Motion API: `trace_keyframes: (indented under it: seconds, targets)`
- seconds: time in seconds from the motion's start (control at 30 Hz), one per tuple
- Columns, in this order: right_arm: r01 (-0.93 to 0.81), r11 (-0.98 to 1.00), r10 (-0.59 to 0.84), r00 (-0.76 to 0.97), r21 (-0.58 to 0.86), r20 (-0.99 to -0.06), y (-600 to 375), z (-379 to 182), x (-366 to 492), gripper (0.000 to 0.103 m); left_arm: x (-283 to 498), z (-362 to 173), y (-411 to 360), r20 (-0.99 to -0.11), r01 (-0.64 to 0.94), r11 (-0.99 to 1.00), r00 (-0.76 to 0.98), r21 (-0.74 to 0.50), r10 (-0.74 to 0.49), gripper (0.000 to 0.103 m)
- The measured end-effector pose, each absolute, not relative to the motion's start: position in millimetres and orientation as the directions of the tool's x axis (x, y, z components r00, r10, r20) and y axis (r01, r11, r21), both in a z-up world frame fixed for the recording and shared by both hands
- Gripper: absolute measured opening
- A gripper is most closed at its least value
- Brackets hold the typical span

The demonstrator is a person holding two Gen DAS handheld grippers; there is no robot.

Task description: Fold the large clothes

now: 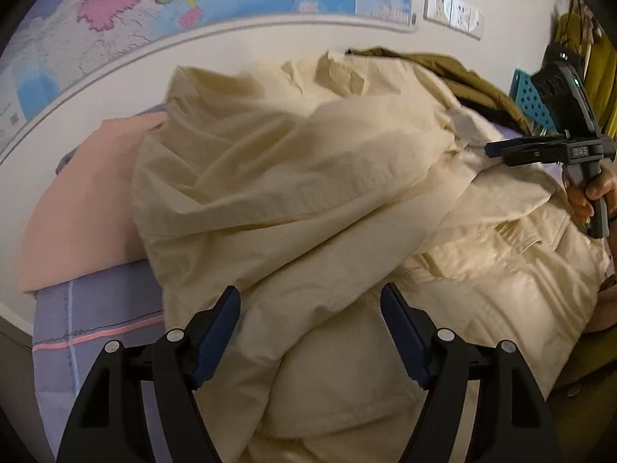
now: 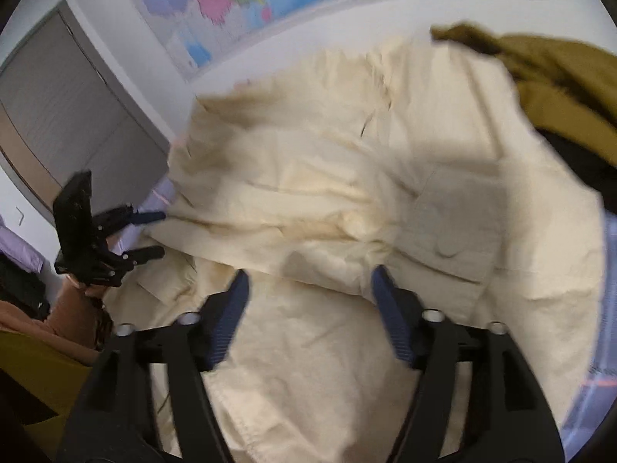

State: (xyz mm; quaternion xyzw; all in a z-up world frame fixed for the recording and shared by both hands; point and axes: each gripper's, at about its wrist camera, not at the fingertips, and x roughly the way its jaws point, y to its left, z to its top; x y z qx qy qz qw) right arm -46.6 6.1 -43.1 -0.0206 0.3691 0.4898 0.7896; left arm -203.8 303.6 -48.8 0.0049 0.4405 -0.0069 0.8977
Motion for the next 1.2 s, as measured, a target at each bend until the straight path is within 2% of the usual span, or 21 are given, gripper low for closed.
trace_keyframes:
  seconds: [0.2,0.27,0.4,0.87,1.03,1.2]
  targets:
    - [-0.767,0.563,0.749,0.316,0.308,-0.582,-24,-29,-54,0.07,-211,-28,311,-0.749,-0.029,1.0,0.662,0.002,0.021,0.073]
    - [-0.756,0.566,0.757,0.318,0.329,-0.571,-32,-30,-54,0.07,-208,-24,309,-0.737,-0.025,1.0,0.676,0.008,0.023,0.076]
    - [-0.717,0.593,0.76,0.35,0.365,-0.548,-62,-35,-60,0.07,-208,-31,309,-0.751,-0.039,0.999,0.66,0.01,0.033,0.077]
    - [-0.56,0.647,0.759,0.404,0.518,-0.512,-173,-74,-105,0.082,-267,-41,343,-0.761,-0.24,0.965,0.644,-0.101,0.08,0.084]
    - [-0.524,0.622,0.783,0.395,0.582,-0.481,-200,-87,-122,0.088,-291,-45,349,-0.769,-0.269,0.951,0.637,-0.153,0.057,0.085]
    - [-0.52,0.607,0.794,0.358,0.601,-0.492,-204,-102,-135,0.091,-305,-55,347,-0.781,-0.269,0.935,0.625,-0.232,-0.014,0.088]
